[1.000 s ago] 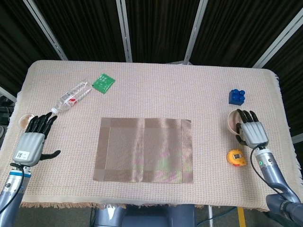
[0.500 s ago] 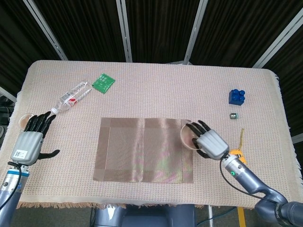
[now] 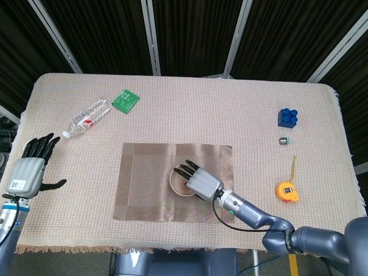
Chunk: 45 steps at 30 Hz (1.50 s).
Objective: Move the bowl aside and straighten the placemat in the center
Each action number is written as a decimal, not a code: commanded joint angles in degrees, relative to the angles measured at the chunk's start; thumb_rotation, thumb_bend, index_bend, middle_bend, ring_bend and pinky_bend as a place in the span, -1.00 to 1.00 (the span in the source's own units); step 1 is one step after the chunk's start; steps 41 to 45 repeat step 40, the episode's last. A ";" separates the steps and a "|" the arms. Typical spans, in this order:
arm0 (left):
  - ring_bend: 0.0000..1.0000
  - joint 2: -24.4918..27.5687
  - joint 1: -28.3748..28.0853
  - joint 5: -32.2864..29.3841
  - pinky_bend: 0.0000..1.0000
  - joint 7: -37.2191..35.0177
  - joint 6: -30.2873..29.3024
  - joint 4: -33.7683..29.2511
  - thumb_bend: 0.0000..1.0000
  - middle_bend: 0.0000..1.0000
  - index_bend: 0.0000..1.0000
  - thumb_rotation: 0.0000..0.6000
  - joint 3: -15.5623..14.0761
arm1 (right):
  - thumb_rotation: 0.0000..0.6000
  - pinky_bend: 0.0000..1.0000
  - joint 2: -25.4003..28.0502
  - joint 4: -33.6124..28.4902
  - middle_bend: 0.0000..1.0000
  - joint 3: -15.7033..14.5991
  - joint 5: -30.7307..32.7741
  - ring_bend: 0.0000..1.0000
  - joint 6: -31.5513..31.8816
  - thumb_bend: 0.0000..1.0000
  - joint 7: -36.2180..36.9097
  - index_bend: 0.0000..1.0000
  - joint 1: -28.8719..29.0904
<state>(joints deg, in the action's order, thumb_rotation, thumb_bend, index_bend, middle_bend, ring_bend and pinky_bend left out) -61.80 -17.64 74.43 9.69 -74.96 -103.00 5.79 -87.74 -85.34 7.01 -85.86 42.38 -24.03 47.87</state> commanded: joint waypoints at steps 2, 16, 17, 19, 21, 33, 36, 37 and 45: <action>-1.00 0.17 -0.01 0.04 -1.00 -0.40 0.14 0.09 -0.88 -1.00 -1.00 1.00 0.12 | 1.00 -1.00 -1.94 1.48 -1.00 0.55 1.57 -1.00 0.23 -0.31 -2.14 0.33 0.58; -1.00 0.16 -0.05 0.52 -1.00 -0.55 0.69 -0.33 -0.88 -1.00 -1.00 1.00 0.09 | 1.00 -1.00 -0.73 -4.01 -1.00 0.52 8.50 -1.00 4.90 -1.00 -9.67 -1.00 -1.63; -1.00 0.22 -0.04 0.53 -1.00 -0.67 0.75 -0.34 -0.88 -1.00 -1.00 1.00 0.10 | 1.00 -1.00 0.38 -5.63 -1.00 0.33 8.55 -1.00 6.04 -1.00 -10.16 -1.00 -2.28; -1.00 0.36 0.03 0.65 -1.00 -0.88 0.75 -0.39 -0.88 -1.00 -1.00 1.00 0.06 | 1.00 -1.00 2.56 -8.46 -1.00 -0.09 8.25 -1.00 8.19 -1.00 -10.59 -1.00 -3.54; -1.00 0.54 0.20 0.91 -1.00 -1.12 0.55 -0.51 -0.88 -1.00 -1.00 1.00 0.00 | 1.00 -1.00 5.22 -11.32 -1.00 -0.76 7.59 -1.00 10.53 -1.00 -10.52 -1.00 -5.11; -1.00 -2.38 3.04 4.55 -1.00 1.38 -7.15 2.17 -0.88 -1.00 -1.00 1.00 -0.11 | 1.00 -1.00 23.27 -14.81 -1.00 -5.25 -0.33 -1.00 32.44 -1.00 0.09 -1.00 -20.06; -1.00 -3.49 4.08 5.57 -1.00 1.33 -8.56 3.19 -0.88 -1.00 -1.00 1.00 -0.87 | 1.00 -1.00 24.43 -10.12 -1.00 -5.84 -0.79 -1.00 37.82 -1.00 6.34 -1.00 -24.12; -1.00 -3.79 4.40 5.71 -1.00 1.10 -8.87 3.34 -0.88 -1.00 -1.00 1.00 -1.04 | 1.00 -1.00 24.52 -8.51 -1.00 -6.11 -1.23 -1.00 39.28 -1.00 8.76 -1.00 -25.28; -1.00 -4.15 4.90 6.27 -1.00 0.20 -9.47 3.68 -0.88 -1.00 -1.00 1.00 -1.29 | 1.00 -1.00 24.60 -5.57 -1.00 -6.46 -1.53 -1.00 42.14 -1.00 12.60 -1.00 -27.57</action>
